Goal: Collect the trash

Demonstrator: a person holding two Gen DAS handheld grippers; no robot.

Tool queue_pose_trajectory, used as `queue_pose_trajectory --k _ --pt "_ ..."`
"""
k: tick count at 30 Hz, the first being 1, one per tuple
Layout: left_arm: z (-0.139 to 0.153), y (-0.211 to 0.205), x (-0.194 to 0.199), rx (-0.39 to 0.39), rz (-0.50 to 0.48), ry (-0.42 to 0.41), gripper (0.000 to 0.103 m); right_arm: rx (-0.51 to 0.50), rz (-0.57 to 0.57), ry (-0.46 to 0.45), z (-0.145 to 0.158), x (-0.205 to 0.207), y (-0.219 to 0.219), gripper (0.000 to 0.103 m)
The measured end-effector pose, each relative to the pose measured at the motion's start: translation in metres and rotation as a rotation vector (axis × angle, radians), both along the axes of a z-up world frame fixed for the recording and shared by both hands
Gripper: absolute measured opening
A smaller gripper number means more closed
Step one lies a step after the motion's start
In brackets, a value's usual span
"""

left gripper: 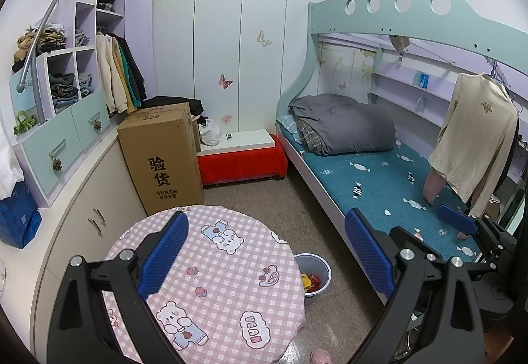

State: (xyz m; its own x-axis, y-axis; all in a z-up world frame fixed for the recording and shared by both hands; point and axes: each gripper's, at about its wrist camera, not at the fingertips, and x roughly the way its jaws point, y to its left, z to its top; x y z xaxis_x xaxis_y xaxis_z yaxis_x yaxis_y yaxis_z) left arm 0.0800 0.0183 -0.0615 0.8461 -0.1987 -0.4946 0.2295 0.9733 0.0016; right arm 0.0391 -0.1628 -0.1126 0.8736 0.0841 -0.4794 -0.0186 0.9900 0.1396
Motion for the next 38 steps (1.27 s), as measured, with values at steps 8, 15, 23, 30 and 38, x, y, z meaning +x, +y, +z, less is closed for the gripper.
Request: queue_pose_trajectory --k 8,15,23,30,38 --pt "-0.001 0.0 0.003 0.0 -0.002 0.003 0.094 -0.002 -0.001 0.005 -0.004 0.007 -0.001 0.09" --pt "-0.006 -0.001 0.004 -0.003 -0.007 0.009 0.094 -0.004 -0.003 0.008 -0.005 0.013 0.0 0.09" --pt "-0.006 -0.002 0.007 -0.007 -0.006 0.013 0.094 -0.005 0.001 0.015 -0.005 0.016 -0.001 0.09" --pt "-0.019 -0.001 0.017 -0.018 0.012 0.04 0.094 -0.019 0.021 0.035 -0.008 0.029 0.004 0.09" --pt "-0.045 0.022 0.041 -0.036 0.093 0.128 0.094 -0.048 0.077 0.1 -0.027 0.056 0.02 0.09"
